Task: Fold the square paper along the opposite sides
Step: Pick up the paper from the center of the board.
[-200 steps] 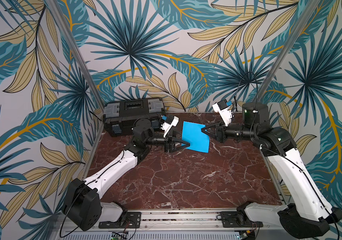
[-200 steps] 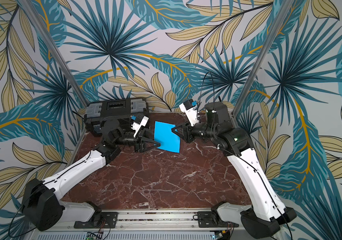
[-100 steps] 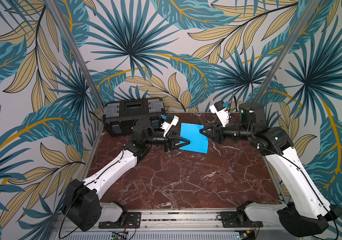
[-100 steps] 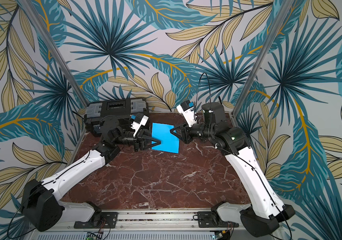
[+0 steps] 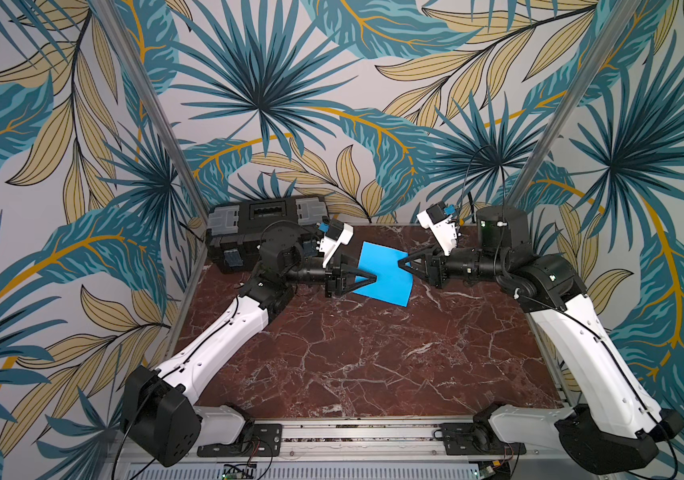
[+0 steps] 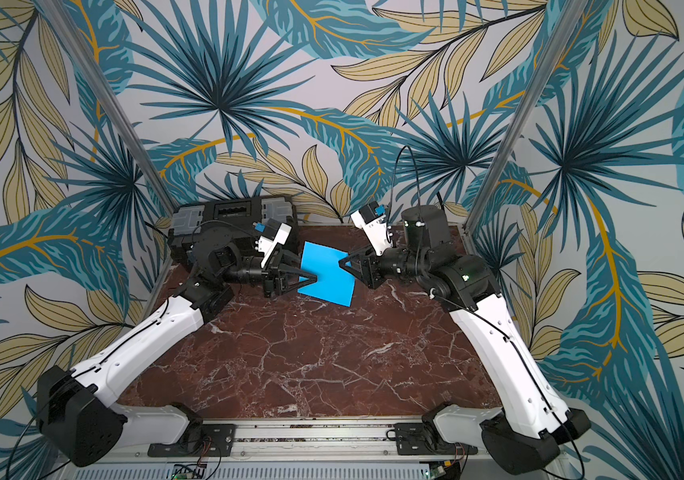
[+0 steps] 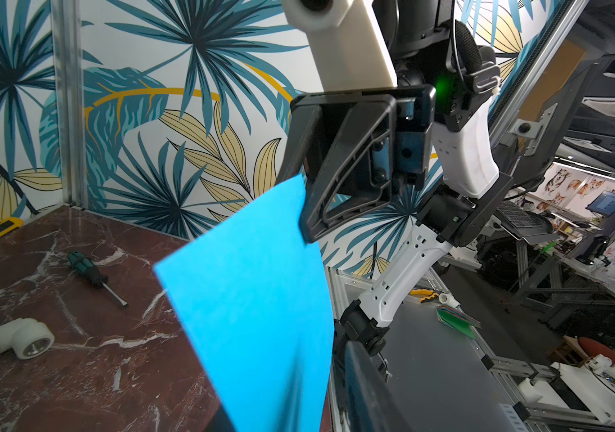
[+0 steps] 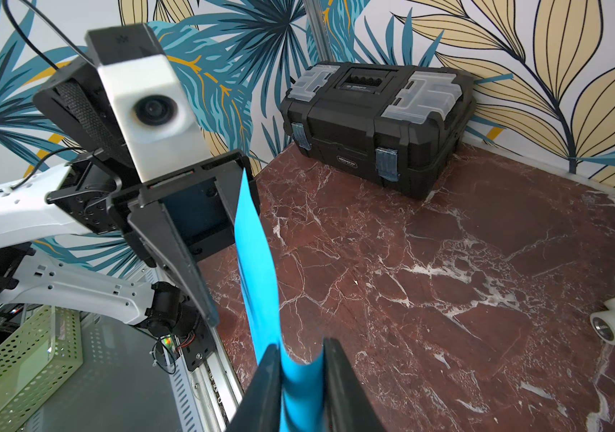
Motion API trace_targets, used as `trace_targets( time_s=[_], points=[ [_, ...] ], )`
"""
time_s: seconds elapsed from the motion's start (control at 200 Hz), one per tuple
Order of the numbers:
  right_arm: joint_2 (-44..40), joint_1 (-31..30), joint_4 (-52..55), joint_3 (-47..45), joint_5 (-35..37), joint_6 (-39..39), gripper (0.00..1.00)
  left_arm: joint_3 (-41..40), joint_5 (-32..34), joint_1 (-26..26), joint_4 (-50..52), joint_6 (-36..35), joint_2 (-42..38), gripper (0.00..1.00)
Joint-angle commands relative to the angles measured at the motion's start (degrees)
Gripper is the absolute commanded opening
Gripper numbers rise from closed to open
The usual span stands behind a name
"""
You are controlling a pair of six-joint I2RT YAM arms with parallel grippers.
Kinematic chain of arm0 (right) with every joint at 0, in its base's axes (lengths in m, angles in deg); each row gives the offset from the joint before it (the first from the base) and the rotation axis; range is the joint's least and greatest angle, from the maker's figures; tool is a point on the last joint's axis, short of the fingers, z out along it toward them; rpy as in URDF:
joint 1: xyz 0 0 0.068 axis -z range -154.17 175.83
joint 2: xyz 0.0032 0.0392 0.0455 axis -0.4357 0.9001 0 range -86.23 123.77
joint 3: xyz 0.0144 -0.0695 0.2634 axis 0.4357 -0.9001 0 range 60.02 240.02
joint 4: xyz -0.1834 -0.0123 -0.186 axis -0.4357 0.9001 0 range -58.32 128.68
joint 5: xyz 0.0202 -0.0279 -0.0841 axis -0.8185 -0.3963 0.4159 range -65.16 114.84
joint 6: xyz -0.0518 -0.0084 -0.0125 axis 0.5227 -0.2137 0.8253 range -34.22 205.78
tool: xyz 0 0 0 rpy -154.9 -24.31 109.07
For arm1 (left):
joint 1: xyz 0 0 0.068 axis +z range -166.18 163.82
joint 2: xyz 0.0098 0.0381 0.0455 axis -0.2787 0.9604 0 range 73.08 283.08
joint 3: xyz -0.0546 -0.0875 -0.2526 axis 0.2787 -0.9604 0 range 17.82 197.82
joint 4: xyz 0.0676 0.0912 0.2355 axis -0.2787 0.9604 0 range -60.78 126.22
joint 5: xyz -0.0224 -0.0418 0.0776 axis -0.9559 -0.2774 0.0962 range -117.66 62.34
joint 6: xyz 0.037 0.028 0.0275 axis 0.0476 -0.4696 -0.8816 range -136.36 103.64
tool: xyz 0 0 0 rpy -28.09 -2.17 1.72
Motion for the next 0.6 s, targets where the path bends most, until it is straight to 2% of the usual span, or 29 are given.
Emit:
trace_targets(
  time_s=[0.0,0.13,0.24,0.26,0.341,0.401,0.501,0.596],
  points=[
    [-1.19,-0.58,1.53,-0.26,0.62,0.93,0.24,2.86,-0.28,0.24,0.66,-0.52,-0.89,0.23],
    [-1.15,-0.75,1.53,-0.26,0.86,1.01,0.24,2.23,-0.11,0.24,-0.22,-0.01,-1.14,0.0],
    [-1.06,-0.71,1.53,-0.25,0.98,1.02,0.26,1.28,0.51,0.22,-0.93,0.12,-1.67,0.0],
    [-0.99,-0.69,1.53,-0.26,1.09,1.0,0.28,1.15,0.59,0.25,-1.12,0.21,-1.8,0.0],
    [-1.36,-0.69,1.46,-0.59,1.64,1.06,0.54,0.33,1.3,0.22,-2.21,1.01,-2.32,0.0],
    [-2.32,-0.75,1.16,-1.69,1.43,1.59,0.66,-0.62,2.67,0.26,-3.87,2.21,-3.08,0.0],
    [-6.18,-0.72,-1.13,-5.88,0.23,3.37,0.77,-3.92,5.78,0.22,-9.99,6.02,-5.0,0.0],
    [-9.51,-0.72,-3.58,-9.78,-0.08,4.55,0.8,-7.45,8.5,0.21,-17.61,10.22,-6.81,0.0]
  ],
)
